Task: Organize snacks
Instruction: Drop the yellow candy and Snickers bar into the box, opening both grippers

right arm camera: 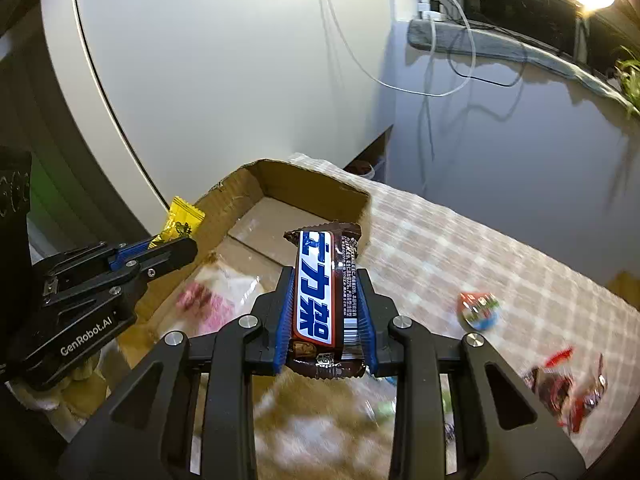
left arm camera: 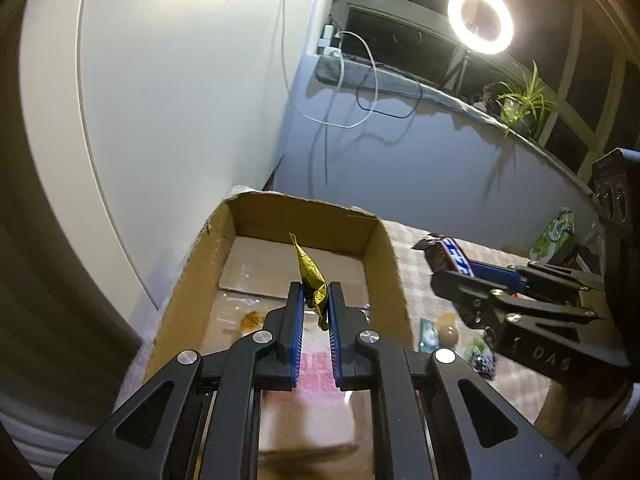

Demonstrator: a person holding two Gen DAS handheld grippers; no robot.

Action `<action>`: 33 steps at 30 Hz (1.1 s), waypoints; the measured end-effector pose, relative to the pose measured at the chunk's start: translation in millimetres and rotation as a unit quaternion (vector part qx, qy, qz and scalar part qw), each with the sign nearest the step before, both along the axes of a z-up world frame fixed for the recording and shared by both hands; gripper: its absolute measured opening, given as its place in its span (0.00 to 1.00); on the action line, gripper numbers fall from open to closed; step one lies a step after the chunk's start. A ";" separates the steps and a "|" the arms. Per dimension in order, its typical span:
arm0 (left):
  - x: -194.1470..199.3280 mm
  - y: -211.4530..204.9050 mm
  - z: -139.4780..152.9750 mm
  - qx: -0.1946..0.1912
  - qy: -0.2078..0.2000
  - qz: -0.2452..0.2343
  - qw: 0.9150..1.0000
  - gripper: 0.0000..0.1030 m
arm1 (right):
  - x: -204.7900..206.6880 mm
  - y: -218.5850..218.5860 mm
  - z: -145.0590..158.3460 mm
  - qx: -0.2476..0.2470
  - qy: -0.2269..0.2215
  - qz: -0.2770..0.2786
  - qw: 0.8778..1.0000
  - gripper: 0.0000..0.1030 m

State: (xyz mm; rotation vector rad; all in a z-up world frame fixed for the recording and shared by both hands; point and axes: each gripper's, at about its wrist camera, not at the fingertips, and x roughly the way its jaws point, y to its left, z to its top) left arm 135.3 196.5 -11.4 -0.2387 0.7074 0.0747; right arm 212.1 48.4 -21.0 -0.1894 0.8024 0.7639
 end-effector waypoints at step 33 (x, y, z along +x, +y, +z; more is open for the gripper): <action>12.0 22.2 1.8 0.013 0.010 0.022 1.000 0.29 | 26.9 46.0 -12.1 -0.015 -0.003 0.009 1.000 0.54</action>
